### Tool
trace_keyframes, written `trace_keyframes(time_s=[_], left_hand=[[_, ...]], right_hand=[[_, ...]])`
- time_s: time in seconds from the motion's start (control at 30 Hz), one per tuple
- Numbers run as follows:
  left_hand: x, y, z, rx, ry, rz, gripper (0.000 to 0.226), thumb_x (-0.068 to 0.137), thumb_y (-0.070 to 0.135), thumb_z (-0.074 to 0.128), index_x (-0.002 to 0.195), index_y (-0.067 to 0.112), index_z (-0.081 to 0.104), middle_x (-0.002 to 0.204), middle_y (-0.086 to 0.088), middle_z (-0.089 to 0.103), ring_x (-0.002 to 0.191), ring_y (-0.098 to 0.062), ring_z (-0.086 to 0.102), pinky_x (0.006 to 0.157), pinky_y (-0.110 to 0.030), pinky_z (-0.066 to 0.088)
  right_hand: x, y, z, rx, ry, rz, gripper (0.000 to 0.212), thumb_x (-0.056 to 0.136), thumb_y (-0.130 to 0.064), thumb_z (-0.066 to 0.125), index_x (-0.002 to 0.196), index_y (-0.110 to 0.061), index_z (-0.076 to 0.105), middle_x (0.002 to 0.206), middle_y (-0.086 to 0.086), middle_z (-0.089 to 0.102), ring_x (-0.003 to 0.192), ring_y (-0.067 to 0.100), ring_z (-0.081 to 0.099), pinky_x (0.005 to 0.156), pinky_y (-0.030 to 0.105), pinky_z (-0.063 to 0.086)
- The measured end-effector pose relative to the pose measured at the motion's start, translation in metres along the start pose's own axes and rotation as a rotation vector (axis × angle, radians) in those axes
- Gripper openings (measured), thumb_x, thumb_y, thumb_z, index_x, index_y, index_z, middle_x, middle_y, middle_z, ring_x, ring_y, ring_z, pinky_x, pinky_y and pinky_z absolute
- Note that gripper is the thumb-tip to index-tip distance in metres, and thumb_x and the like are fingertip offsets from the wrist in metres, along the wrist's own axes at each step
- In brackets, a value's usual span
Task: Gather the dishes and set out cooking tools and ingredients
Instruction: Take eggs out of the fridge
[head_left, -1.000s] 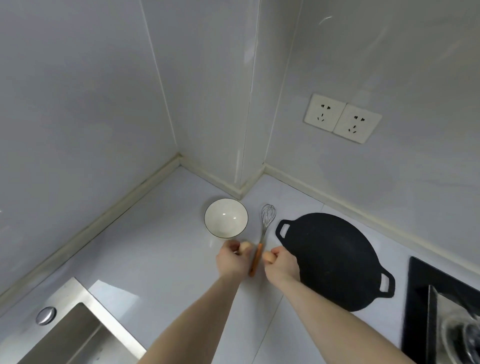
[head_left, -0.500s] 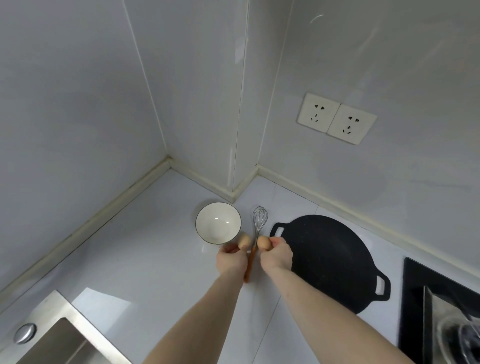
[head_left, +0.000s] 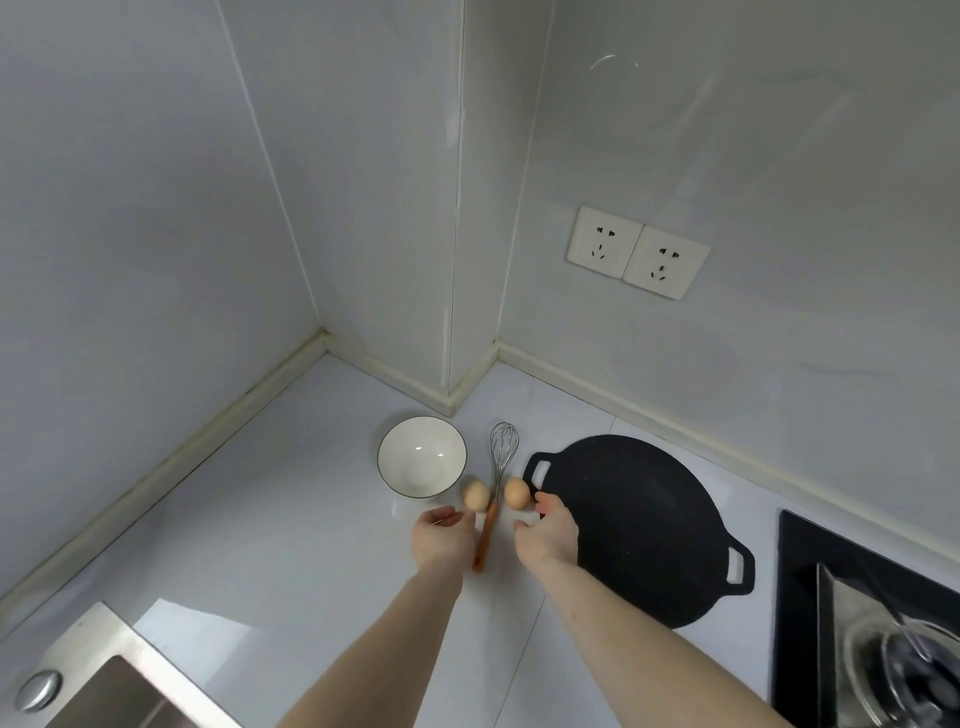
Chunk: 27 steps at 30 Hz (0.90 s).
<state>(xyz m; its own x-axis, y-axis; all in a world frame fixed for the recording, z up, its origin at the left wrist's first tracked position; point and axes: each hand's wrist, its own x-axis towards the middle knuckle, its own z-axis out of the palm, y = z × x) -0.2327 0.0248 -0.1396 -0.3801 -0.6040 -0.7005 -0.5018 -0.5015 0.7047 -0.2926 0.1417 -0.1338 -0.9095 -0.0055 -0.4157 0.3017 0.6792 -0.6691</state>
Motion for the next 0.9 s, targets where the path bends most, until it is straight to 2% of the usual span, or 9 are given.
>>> trace_keyframes(time_s=[0.1, 0.17, 0.23, 0.3, 0.37, 0.5, 0.63, 0.8, 0.9], left_hand=[[-0.009, -0.002, -0.012, 0.065, -0.022, 0.044, 0.027, 0.084, 0.017, 0.076, 0.108, 0.013, 0.064, 0.101, -0.001, 0.072, 0.095, -0.021, 0.070, 0.061, -0.022, 0.045], [-0.018, -0.004, -0.024, 0.146, -0.054, 0.104, 0.027, 0.084, 0.018, 0.076, 0.108, 0.014, 0.064, 0.106, 0.001, 0.070, 0.090, -0.016, 0.067, 0.061, -0.022, 0.045], [-0.027, -0.008, -0.038, 0.239, -0.103, 0.181, 0.029, 0.085, 0.022, 0.077, 0.110, 0.015, 0.064, 0.108, 0.004, 0.067, 0.090, -0.013, 0.064, 0.067, -0.023, 0.046], [-0.041, -0.015, -0.053, 0.335, -0.161, 0.229, 0.028, 0.087, 0.025, 0.076, 0.111, 0.019, 0.063, 0.106, 0.009, 0.065, 0.089, -0.008, 0.065, 0.064, -0.021, 0.047], [-0.052, -0.023, -0.066, 0.405, -0.205, 0.257, 0.025, 0.089, 0.024, 0.073, 0.111, 0.022, 0.062, 0.105, 0.011, 0.065, 0.088, -0.007, 0.067, 0.059, -0.019, 0.047], [-0.065, -0.030, -0.087, 0.505, -0.239, 0.285, 0.027, 0.089, 0.022, 0.072, 0.115, 0.023, 0.063, 0.109, 0.004, 0.068, 0.090, -0.016, 0.070, 0.060, -0.022, 0.051], [-0.091, -0.026, -0.092, 0.633, -0.272, 0.420, 0.027, 0.090, 0.019, 0.071, 0.115, 0.025, 0.062, 0.118, 0.005, 0.064, 0.103, -0.013, 0.063, 0.061, -0.019, 0.048], [-0.146, -0.016, -0.085, 0.831, -0.357, 0.692, 0.029, 0.091, 0.020, 0.069, 0.117, 0.030, 0.061, 0.126, 0.007, 0.055, 0.110, -0.012, 0.058, 0.086, -0.024, 0.051], [-0.186, -0.017, -0.074, 0.917, -0.425, 0.809, 0.029, 0.092, 0.023, 0.068, 0.118, 0.032, 0.060, 0.128, 0.011, 0.054, 0.113, -0.010, 0.057, 0.095, -0.026, 0.050]], right_hand=[[-0.016, 0.004, -0.006, 0.005, -0.025, -0.004, 0.052, 0.093, -0.015, 0.067, 0.142, -0.020, 0.051, 0.137, 0.003, 0.053, 0.124, 0.024, 0.057, 0.102, 0.038, 0.050], [-0.033, 0.010, -0.012, 0.032, -0.055, -0.013, 0.051, 0.094, -0.014, 0.065, 0.142, -0.020, 0.050, 0.138, 0.002, 0.051, 0.117, 0.021, 0.060, 0.100, 0.035, 0.051], [-0.052, 0.017, -0.019, 0.053, -0.083, -0.039, 0.051, 0.095, -0.013, 0.063, 0.143, -0.021, 0.049, 0.138, -0.001, 0.049, 0.101, 0.015, 0.062, 0.091, 0.028, 0.050], [-0.073, 0.024, -0.029, 0.038, -0.101, -0.060, 0.052, 0.096, -0.012, 0.062, 0.144, -0.023, 0.047, 0.138, -0.003, 0.047, 0.096, 0.011, 0.061, 0.086, 0.026, 0.050], [-0.092, 0.033, -0.038, 0.010, -0.125, -0.078, 0.052, 0.096, -0.012, 0.061, 0.145, -0.025, 0.046, 0.139, -0.004, 0.045, 0.102, 0.012, 0.061, 0.087, 0.027, 0.054], [-0.120, 0.048, -0.057, -0.038, -0.185, -0.105, 0.053, 0.098, -0.013, 0.059, 0.146, -0.027, 0.043, 0.145, -0.006, 0.040, 0.118, 0.012, 0.057, 0.095, 0.027, 0.054], [-0.145, 0.062, -0.081, -0.081, -0.210, -0.124, 0.054, 0.099, -0.014, 0.058, 0.148, -0.027, 0.040, 0.150, -0.007, 0.038, 0.128, 0.015, 0.053, 0.099, 0.025, 0.050], [-0.181, 0.075, -0.121, -0.068, -0.195, -0.160, 0.055, 0.099, -0.018, 0.058, 0.148, -0.033, 0.040, 0.154, -0.012, 0.037, 0.132, 0.012, 0.049, 0.102, 0.024, 0.046], [-0.212, 0.090, -0.159, -0.041, -0.157, -0.196, 0.055, 0.098, -0.020, 0.059, 0.148, -0.033, 0.039, 0.151, -0.013, 0.039, 0.130, 0.009, 0.048, 0.104, 0.021, 0.042]])
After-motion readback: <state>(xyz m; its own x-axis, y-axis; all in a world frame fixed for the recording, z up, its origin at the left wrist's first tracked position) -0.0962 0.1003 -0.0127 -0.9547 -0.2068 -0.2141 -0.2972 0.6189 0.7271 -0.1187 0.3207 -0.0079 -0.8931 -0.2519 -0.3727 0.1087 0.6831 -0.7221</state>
